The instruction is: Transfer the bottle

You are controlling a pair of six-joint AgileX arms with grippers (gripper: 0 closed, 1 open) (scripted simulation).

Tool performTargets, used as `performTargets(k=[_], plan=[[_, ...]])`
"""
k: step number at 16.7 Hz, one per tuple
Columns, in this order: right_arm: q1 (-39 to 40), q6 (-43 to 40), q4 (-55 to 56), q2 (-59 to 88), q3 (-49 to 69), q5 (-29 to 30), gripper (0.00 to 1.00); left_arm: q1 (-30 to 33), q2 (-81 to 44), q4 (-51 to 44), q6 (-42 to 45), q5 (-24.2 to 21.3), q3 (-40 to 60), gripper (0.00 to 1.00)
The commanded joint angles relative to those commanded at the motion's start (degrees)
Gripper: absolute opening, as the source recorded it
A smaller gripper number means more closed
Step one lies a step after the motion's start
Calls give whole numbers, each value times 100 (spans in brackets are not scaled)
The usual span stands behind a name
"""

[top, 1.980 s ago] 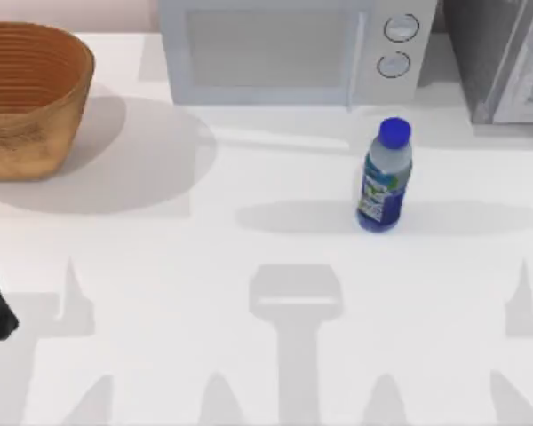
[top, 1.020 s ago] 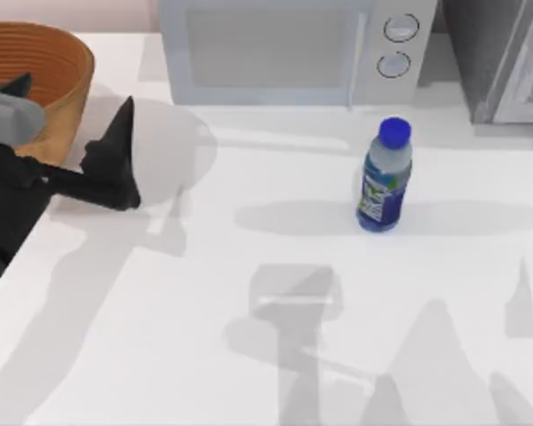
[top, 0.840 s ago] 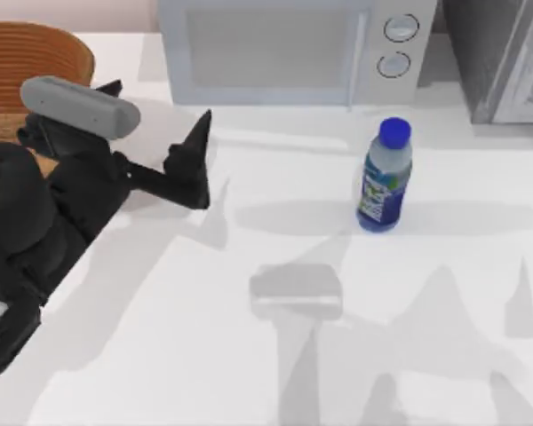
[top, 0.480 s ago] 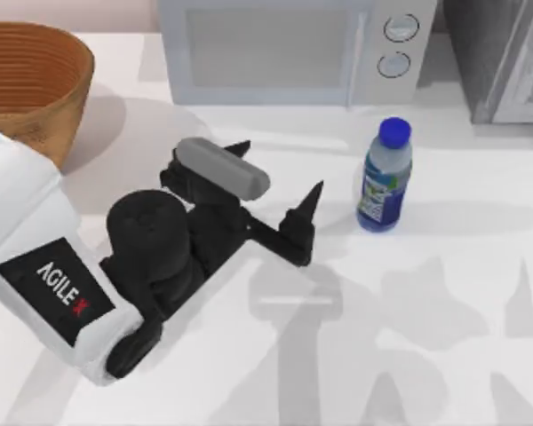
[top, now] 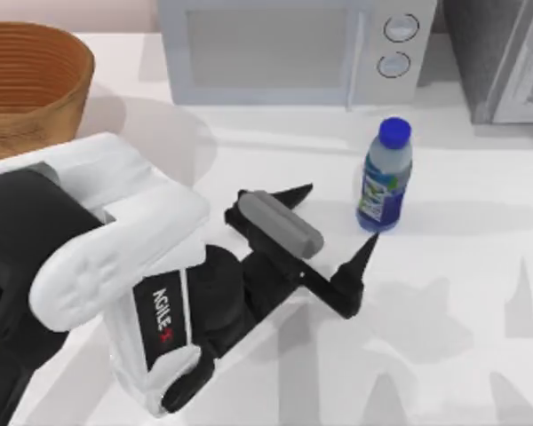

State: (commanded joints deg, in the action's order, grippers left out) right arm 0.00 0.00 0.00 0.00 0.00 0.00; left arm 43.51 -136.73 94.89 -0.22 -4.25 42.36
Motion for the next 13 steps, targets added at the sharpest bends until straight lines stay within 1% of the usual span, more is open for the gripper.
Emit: performTargets(k=[7, 10, 13], plan=[[0, 0, 0, 0, 0, 0, 100, -14, -21, -68, 0, 0, 71, 100], [0, 0, 0, 0, 0, 0, 100, 19, -189, -439, -2, 13, 624, 100], [0, 0, 0, 0, 0, 0, 100, 51, -440, -1026, -5, 42, 1477, 100]])
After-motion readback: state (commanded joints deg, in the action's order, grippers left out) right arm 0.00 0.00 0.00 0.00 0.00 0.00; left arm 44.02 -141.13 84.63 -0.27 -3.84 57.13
